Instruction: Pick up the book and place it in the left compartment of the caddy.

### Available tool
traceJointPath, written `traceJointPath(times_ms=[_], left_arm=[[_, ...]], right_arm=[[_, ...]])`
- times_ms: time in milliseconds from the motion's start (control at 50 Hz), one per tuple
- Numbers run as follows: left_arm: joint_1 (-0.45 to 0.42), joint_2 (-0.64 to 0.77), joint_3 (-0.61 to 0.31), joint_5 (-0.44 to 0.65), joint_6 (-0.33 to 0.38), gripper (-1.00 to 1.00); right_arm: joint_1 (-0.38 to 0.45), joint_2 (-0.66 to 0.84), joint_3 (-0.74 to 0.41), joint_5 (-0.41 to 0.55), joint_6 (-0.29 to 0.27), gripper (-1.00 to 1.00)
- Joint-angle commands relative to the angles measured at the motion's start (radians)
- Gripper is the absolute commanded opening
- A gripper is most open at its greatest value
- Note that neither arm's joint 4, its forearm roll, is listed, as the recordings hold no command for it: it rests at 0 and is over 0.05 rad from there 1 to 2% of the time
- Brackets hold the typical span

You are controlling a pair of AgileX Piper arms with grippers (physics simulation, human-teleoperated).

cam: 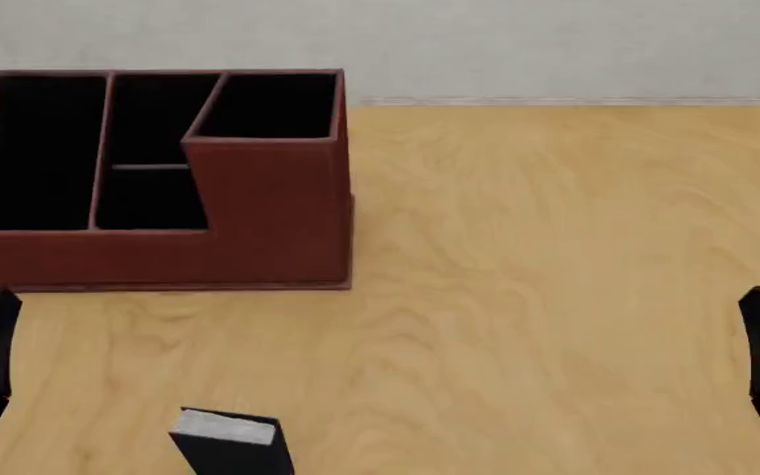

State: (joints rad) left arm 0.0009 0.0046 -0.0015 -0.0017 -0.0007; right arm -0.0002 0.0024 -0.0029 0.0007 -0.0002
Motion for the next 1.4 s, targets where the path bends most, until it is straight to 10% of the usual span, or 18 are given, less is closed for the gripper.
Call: traceJointPath(times_ms=[20,420,480,540,980,1400], left_arm=[[-0.001,0.002,-0.003,0.000,0.001,1.00],[-0.001,0.004,-0.003,0.001,0.000,1.00],[-0.038,0.212,-0.004,-0.109,-0.026,1.00],[-0.081,0.094,-0.094,0.054,-0.056,1.00],[-0.261,0.412,-0.495,0.587,-0.167,1.00],[-0.294,0.488,-0.768,0.915,0.417,1.00]], right_arm=[[0.000,0.006,-0.002,-0.002,0.000,1.00],[0.000,0.006,-0.004,-0.001,0.000,1.00],[0.000,0.006,-0.004,-0.001,0.000,1.00],[0.000,0.006,-0.004,-0.001,0.000,1.00],[0.000,0.006,-0.004,-0.001,0.000,1.00],[0.000,0.006,-0.004,-0.001,0.000,1.00]])
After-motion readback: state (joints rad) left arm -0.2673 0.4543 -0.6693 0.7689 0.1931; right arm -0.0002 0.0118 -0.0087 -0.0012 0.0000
